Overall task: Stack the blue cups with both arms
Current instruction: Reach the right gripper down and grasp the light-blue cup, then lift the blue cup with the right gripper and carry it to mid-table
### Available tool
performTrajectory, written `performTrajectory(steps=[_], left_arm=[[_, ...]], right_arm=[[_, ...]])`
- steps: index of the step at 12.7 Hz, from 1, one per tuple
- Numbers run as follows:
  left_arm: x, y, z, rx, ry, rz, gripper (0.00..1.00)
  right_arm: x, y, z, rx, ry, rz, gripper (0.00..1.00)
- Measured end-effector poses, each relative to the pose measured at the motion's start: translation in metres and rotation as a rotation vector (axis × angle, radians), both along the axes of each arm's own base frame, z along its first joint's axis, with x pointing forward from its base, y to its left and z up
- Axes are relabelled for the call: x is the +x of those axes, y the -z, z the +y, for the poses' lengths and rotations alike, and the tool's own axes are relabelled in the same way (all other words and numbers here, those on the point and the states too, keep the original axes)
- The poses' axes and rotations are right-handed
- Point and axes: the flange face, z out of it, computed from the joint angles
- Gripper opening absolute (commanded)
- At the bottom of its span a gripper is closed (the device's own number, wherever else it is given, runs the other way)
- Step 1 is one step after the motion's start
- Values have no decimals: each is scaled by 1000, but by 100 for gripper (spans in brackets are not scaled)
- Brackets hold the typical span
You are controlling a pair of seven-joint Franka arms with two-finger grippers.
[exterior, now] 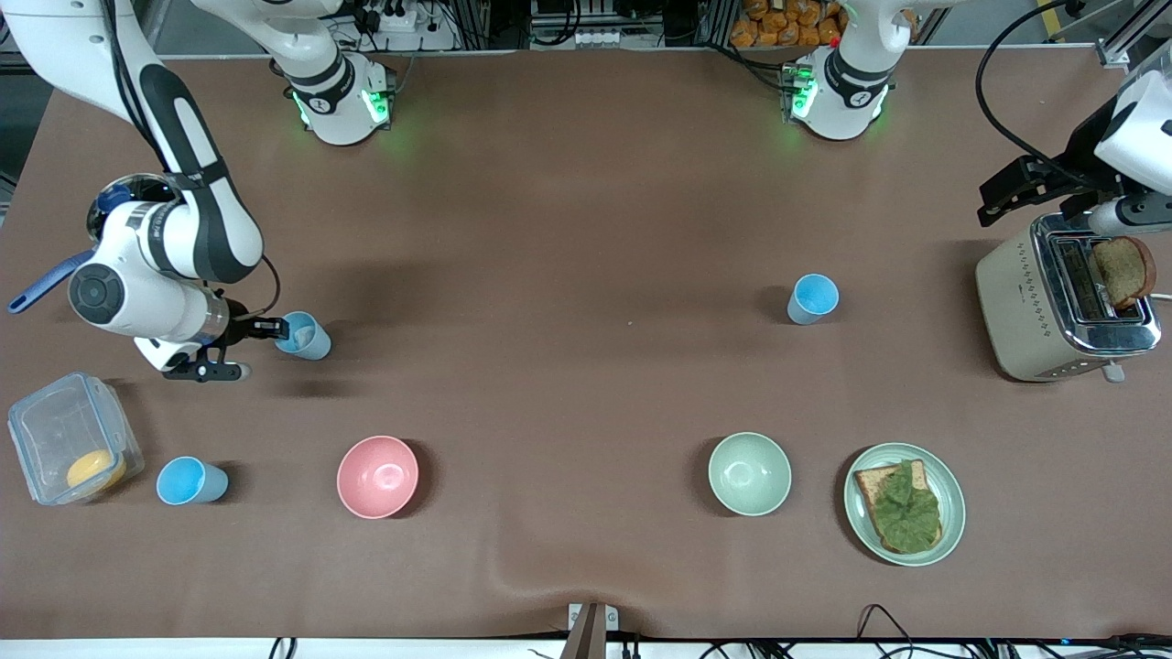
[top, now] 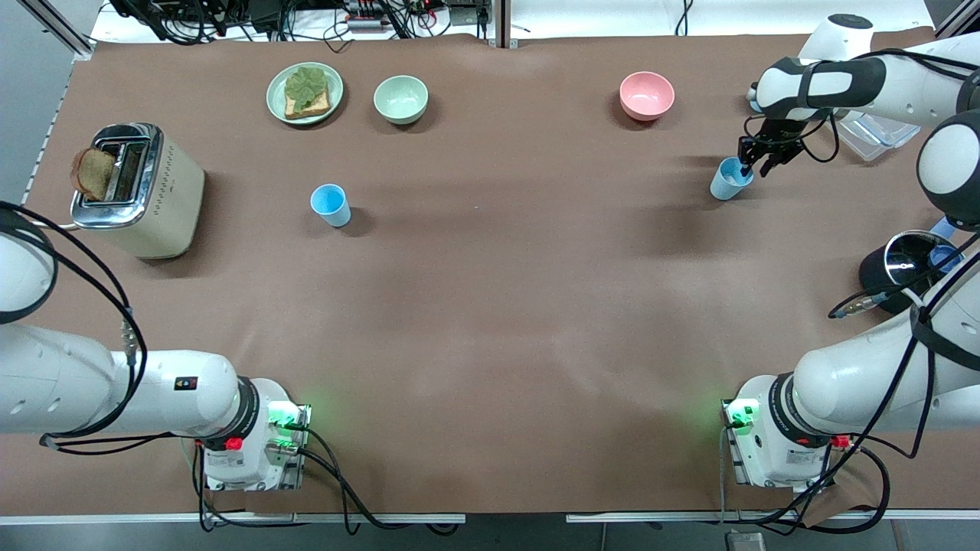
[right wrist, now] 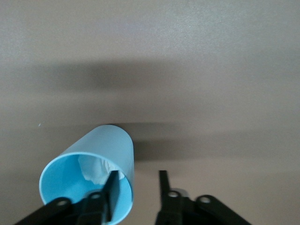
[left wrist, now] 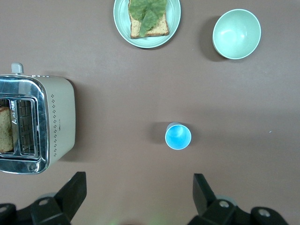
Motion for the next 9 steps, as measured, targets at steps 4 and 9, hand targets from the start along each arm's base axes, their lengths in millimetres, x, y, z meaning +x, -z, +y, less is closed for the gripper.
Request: performTrajectory(steps=[4,9], left_arm=[[0,0,0,0,0,0,100],[0,0,1,0,-1,0,100]], right_arm=[[3,4,16,6,-26,-1,0],[25,-32,127,-20,-45,-22,0]])
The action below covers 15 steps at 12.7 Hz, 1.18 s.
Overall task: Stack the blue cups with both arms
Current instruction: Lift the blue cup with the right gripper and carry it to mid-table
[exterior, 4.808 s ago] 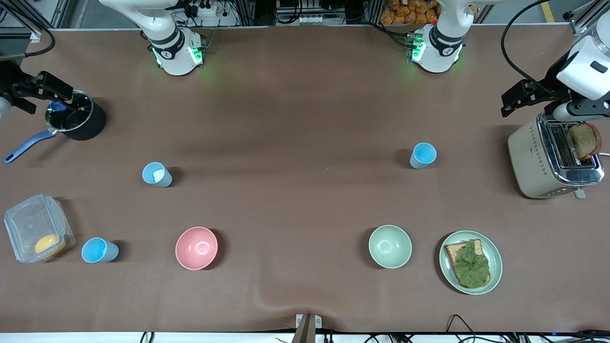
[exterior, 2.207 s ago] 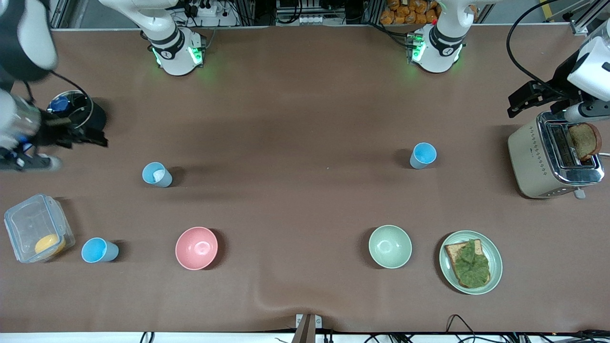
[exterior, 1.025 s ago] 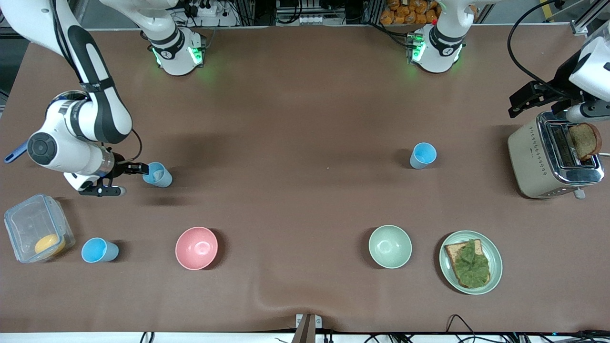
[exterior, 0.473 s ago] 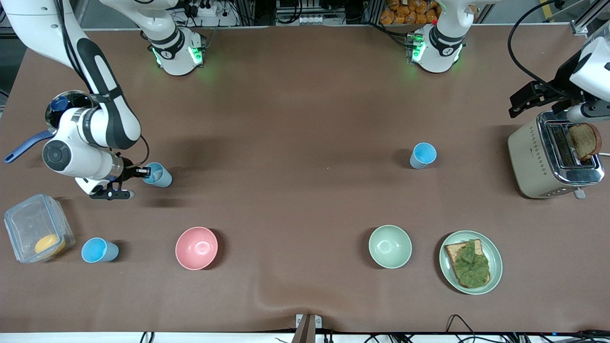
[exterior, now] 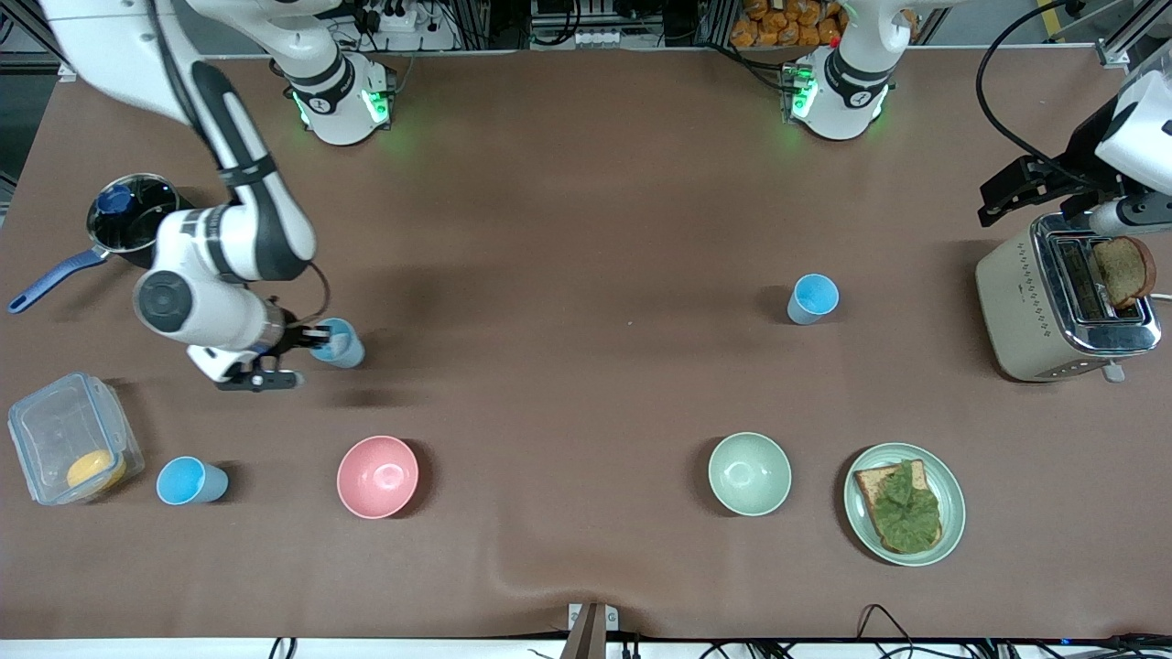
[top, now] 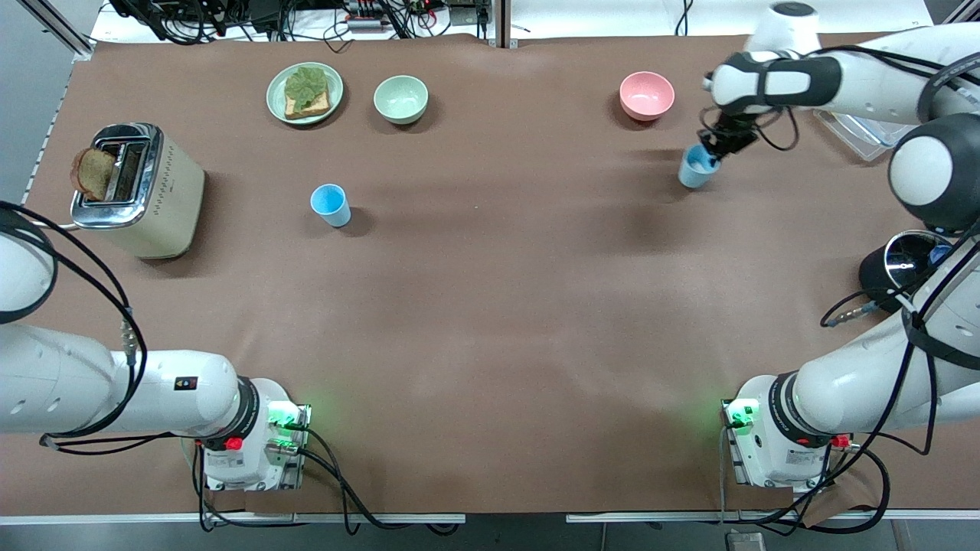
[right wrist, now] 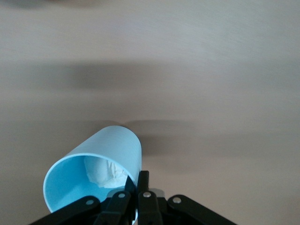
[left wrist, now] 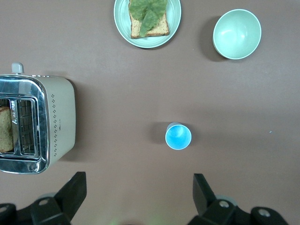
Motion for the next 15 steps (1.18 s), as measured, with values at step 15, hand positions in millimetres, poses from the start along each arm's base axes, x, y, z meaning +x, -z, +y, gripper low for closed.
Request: performTrajectory(steps=[15], left_arm=[[0,1,-1,0,2,1,100]], right_arm=[[-70,14,377,85,238,-89,0]])
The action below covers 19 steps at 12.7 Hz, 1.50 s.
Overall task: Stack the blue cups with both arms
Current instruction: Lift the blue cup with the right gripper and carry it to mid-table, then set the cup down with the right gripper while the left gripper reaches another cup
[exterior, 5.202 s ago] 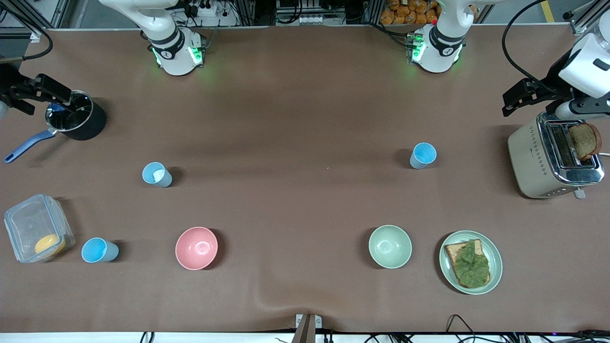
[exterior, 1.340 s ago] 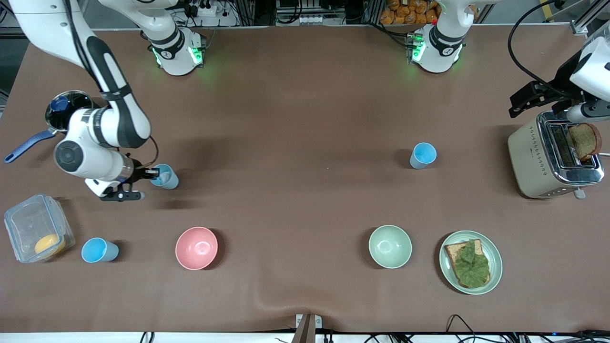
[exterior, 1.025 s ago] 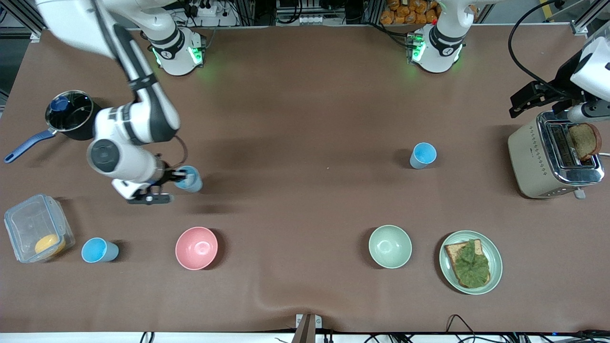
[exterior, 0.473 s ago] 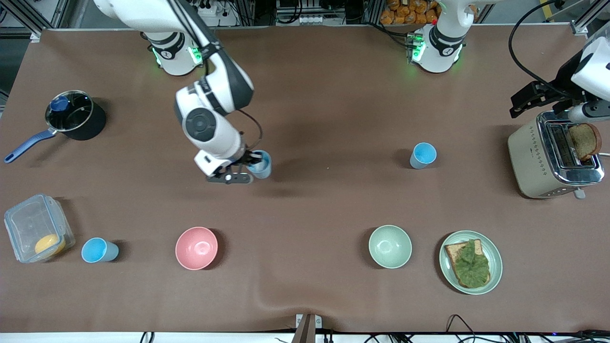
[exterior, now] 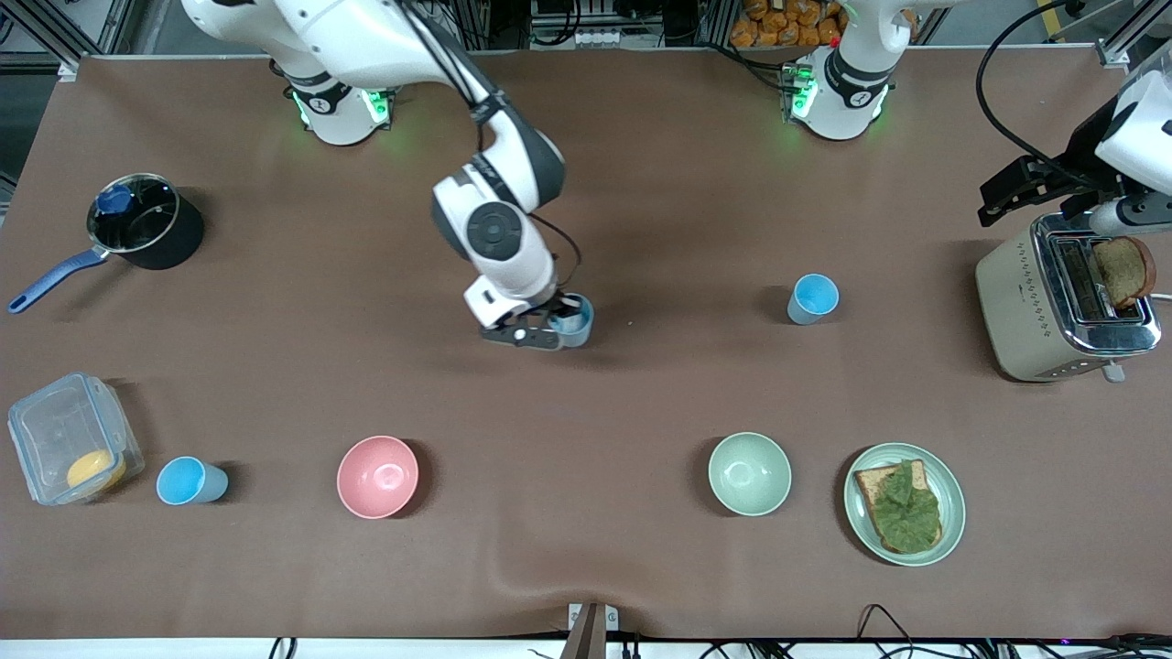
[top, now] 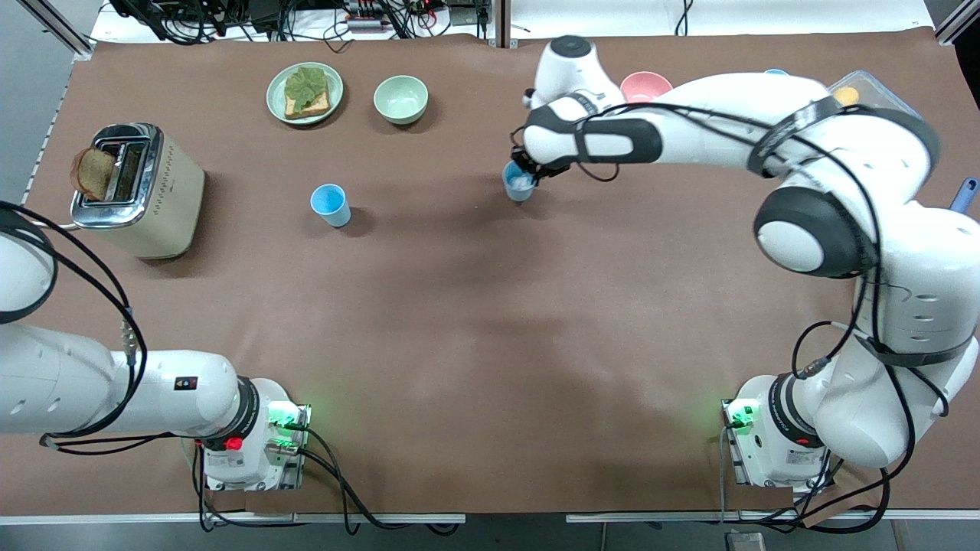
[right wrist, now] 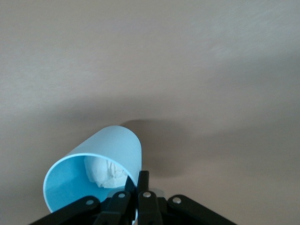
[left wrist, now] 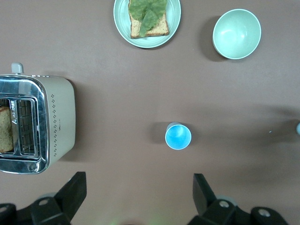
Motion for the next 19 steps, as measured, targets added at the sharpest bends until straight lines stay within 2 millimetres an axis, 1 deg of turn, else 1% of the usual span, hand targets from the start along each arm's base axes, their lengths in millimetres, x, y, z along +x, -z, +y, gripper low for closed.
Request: performTrajectory(steps=[1,2,3,4,7,9,10,11,13,14,16,18,19], left_arm=[[1,1,-1,0,2,3,100],[2,3,-2,0,4,6,100],[3,5,-4,0,7,10,100],[3,7,-6,0,11,12,100],[5,12,-14,1,26,22,100],[8,18,-19,1,34,29,100],[10,22,-20,0,37,30,100],[13,28,-23,-1,42,26,100],[17,47,-35,-3,62,18,100],[18,59,-42,-7,72,19,100],[17,85,-53,-24,82,22,100],[17,114,-59,-37,86,18,100],[16,131,-63,-37,92,13,100]], right_arm=[[-1,7,10,0,19,0,0],[0,13,16,0,27,0,0],[1,16,17,-1,29,1,18],[3,15,17,1,32,0,99],[6,14,17,4,37,-5,100],[12,0,20,0,35,3,100],[17,-12,19,-8,34,16,100],[24,-29,17,-14,37,25,100],[41,-78,4,5,55,10,100],[49,-104,-7,16,65,0,100],[63,-153,-42,26,51,-7,100],[75,-199,-89,25,44,-1,100],[81,-218,-117,22,46,5,100]])
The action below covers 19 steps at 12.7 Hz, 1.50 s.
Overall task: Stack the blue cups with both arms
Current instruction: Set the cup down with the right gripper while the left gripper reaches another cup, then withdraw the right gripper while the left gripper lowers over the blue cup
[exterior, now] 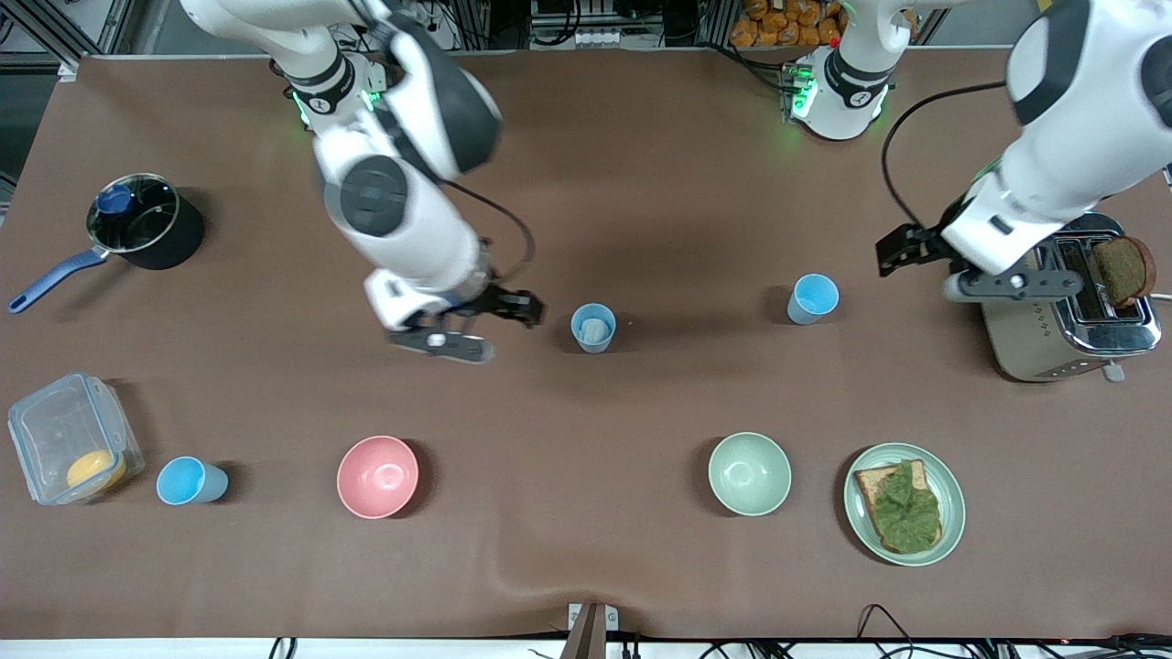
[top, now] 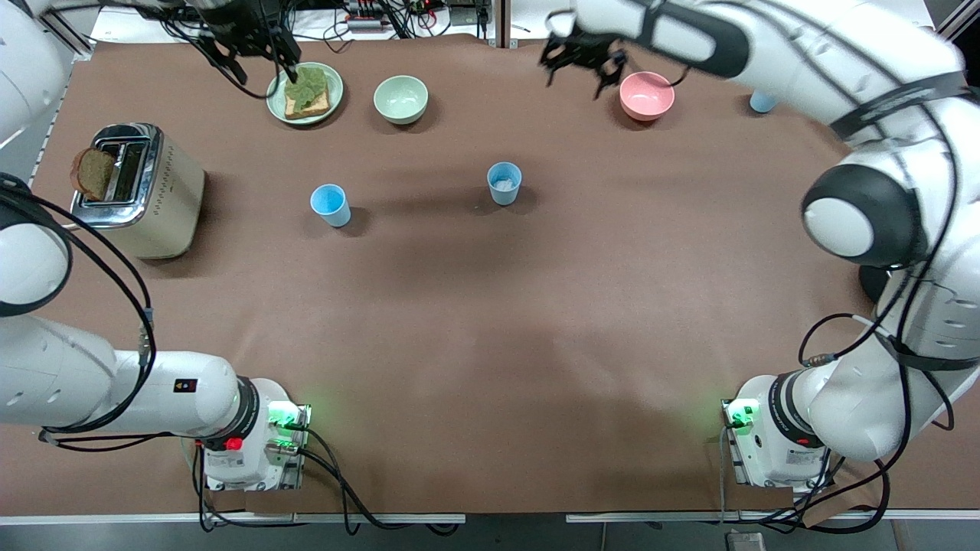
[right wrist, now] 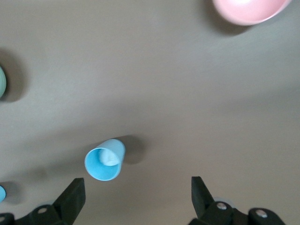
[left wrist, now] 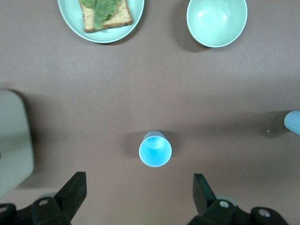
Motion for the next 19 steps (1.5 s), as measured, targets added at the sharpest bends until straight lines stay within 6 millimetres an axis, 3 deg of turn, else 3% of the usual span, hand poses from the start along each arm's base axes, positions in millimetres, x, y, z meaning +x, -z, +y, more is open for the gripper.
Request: performTrajectory(steps=[3,6,8,12,15,19], left_arm=[[-11,52,-16,1,29,0,100],[-27,108,-36,0,69,0,100],[-38,139,-46,-5,89,-14,100],[-48,183,-50,-10,99,-1,100],[-53,217,-61,-22,117,-2,100],[-57,246,-59,-28,113,13,100]], right_arm=[[19,-32,-93,-57,12,32,100],[26,-55,-165,-96,-59,29,100],[24,-83,-216,-93,-112,1,100],[8,-131,-320,-92,-202,-75,100],[-11,-150,-365,-90,-216,-103,100],[-45,-167,-385,-88,-190,-99,100]])
